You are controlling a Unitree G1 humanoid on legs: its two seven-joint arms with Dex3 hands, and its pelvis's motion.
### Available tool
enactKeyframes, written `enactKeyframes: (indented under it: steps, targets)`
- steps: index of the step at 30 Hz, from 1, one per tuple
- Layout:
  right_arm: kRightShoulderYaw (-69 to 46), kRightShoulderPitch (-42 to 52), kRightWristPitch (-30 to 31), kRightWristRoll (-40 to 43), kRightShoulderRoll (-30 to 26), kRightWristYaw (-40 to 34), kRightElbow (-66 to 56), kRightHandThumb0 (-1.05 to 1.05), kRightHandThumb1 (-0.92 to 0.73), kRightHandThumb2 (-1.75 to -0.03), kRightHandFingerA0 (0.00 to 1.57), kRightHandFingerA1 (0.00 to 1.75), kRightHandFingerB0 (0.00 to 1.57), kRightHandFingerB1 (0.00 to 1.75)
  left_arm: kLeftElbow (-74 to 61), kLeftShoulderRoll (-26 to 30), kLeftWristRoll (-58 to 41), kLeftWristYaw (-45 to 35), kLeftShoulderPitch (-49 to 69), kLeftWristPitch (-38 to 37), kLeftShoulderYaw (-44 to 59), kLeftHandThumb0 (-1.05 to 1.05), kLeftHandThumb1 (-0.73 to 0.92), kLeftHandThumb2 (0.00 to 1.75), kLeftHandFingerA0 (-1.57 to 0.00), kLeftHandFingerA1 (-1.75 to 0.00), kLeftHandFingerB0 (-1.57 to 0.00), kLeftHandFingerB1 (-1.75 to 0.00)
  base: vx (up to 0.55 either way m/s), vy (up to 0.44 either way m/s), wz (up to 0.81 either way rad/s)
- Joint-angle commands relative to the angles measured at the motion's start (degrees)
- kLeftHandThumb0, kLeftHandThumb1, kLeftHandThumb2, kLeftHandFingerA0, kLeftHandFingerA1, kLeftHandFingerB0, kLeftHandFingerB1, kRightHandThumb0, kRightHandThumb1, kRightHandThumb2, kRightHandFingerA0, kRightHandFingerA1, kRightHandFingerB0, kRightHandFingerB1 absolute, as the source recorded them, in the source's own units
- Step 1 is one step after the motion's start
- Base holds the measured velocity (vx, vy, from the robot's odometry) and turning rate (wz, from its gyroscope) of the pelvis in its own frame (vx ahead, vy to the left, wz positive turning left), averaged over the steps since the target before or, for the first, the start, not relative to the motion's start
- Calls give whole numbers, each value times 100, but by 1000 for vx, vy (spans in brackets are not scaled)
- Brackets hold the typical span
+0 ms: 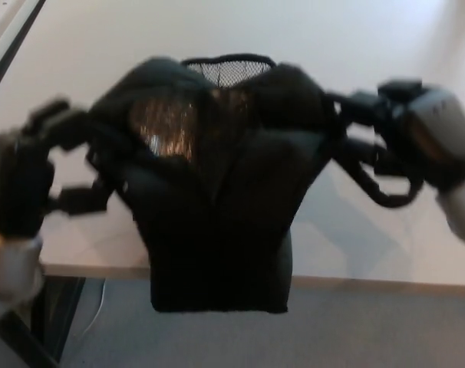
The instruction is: A lunch bag is kept on the middle of the desk and the robot uses both its hands to grab the opening of the bag from the left and right and moves its hands away from each other to spread the bag open
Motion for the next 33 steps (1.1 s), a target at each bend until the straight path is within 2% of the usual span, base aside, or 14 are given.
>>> enactKeyframes:
  steps: [1,3,5,6,7,9,10,13,18,23,24,29,31,33]
  targets:
    - [63,-1222,344,45,210,380,586,-33,-60,-60,77,158,67,142,-155,139,944,184,-1380,1087,-318,-8,42,96,-84,-132,-80,-122,0,0,0]
    - [216,-1698,544,-162,252,364,812,-43,-47,-80,102,136,75,117,34,207,1120,180,-1873,1243,-516,-8,40,89,-80,-130,-81,-115,0,0,0]
    - [292,-2052,778,-185,296,651,992,-35,-59,-61,79,151,75,124,115,327,1296,175,-2193,1328,-701,-7,48,78,-78,-122,-79,-102,0,0,0]
    - [273,-2186,910,-90,327,942,1067,-41,-47,-87,96,119,77,92,127,376,1393,213,-2323,1431,-797,-13,56,65,-80,-101,-82,-87,0,0,0]
    - [339,-2530,1371,-115,334,1556,1166,-57,-59,-58,76,72,72,43,92,417,1675,364,-2557,1914,-972,-14,52,64,-59,-50,-57,-44,0,0,0]
    - [417,-2695,1649,-174,332,1736,1226,-62,-58,-58,67,58,67,42,145,419,1767,469,-2655,2109,-1097,-9,57,60,-49,-38,-43,-35,0,0,0]
    - [430,-2769,1763,-171,302,1838,1238,-75,-49,-80,21,44,12,37,130,455,1848,536,-2676,2244,-1165,1,58,59,-32,-32,-24,-31,0,0,0]
    - [249,-2950,2003,156,248,2627,1258,-72,-46,-85,4,41,4,21,100,622,2090,739,-2722,2540,-1338,4,40,90,-15,-49,-5,-45,0,0,0]
    - [-5,-2899,2031,405,27,2897,1052,-72,-45,-84,2,37,7,24,201,868,2204,881,-2733,2819,-1479,0,56,58,-28,-31,-16,-30,0,0,0]
    - [-83,-2760,2057,387,-185,2923,930,-71,-45,-81,4,40,1,20,212,1145,2312,1014,-2623,3003,-1618,2,36,87,-18,-51,-5,-46,0,0,0]
    - [-89,-2764,2064,377,-209,2935,927,-69,-55,-58,14,31,7,22,210,1192,2374,1109,-2619,3102,-1668,1,53,57,-31,-33,-19,-30,0,0,0]
    - [-194,-2727,2016,435,-310,2895,952,-73,-46,-78,11,40,5,32,294,1373,2239,953,-2624,3090,-1779,2,36,86,-13,-48,-6,-46,0,0,0]
    - [-208,-2706,2024,457,-332,2917,933,-35,-27,-88,0,49,0,48,285,1404,2271,1025,-2632,3179,-1833,1,38,86,-14,-49,-6,-46,0,0,0]
    - [-249,-2685,2147,515,-334,3028,950,-34,-27,-87,0,48,0,48,335,1408,2261,1180,-2640,3170,-1856,5,54,56,-29,-31,-23,-29,0,0,0]
